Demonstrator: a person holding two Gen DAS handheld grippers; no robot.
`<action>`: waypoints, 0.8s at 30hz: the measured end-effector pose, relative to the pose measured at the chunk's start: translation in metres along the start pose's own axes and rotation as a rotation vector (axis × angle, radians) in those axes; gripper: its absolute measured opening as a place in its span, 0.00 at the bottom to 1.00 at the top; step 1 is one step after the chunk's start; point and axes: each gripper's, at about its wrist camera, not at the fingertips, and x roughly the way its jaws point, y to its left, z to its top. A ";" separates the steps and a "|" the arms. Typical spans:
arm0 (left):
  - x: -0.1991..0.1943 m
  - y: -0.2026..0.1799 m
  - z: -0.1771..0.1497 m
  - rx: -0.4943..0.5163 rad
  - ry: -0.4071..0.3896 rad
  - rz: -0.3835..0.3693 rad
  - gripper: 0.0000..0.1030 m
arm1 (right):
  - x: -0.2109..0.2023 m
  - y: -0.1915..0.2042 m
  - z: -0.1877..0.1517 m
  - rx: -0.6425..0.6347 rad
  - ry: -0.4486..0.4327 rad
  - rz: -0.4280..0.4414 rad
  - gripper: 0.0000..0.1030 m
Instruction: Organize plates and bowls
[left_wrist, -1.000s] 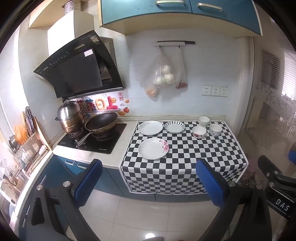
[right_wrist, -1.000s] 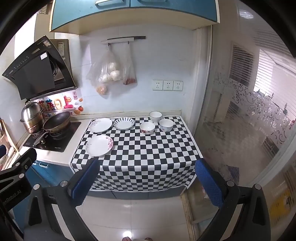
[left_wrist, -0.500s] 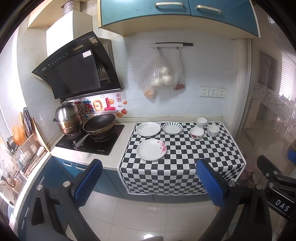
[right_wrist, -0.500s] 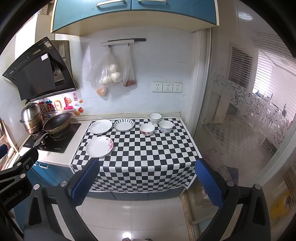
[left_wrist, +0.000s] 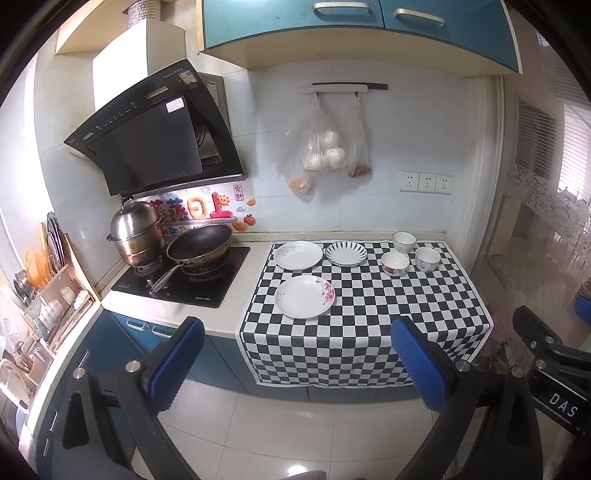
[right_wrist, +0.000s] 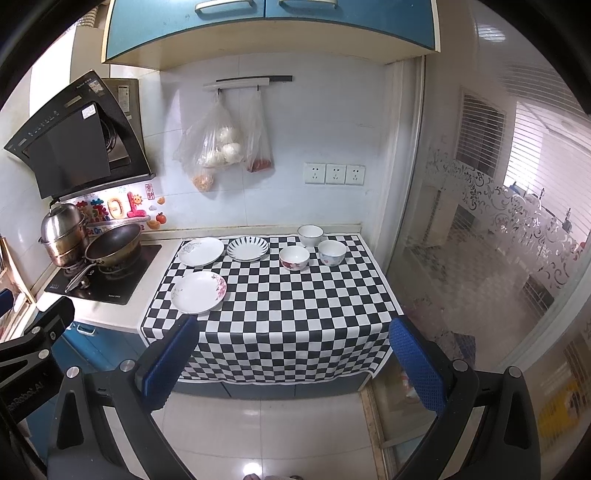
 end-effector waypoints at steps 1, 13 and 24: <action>0.001 0.000 0.000 -0.001 0.003 0.000 1.00 | 0.001 0.000 0.000 -0.002 0.002 0.000 1.00; 0.005 0.005 -0.001 -0.006 0.009 0.003 1.00 | 0.007 0.003 0.004 -0.005 0.002 -0.004 1.00; 0.005 0.009 -0.002 -0.007 0.002 0.006 1.00 | 0.009 0.001 0.004 -0.003 -0.009 -0.011 1.00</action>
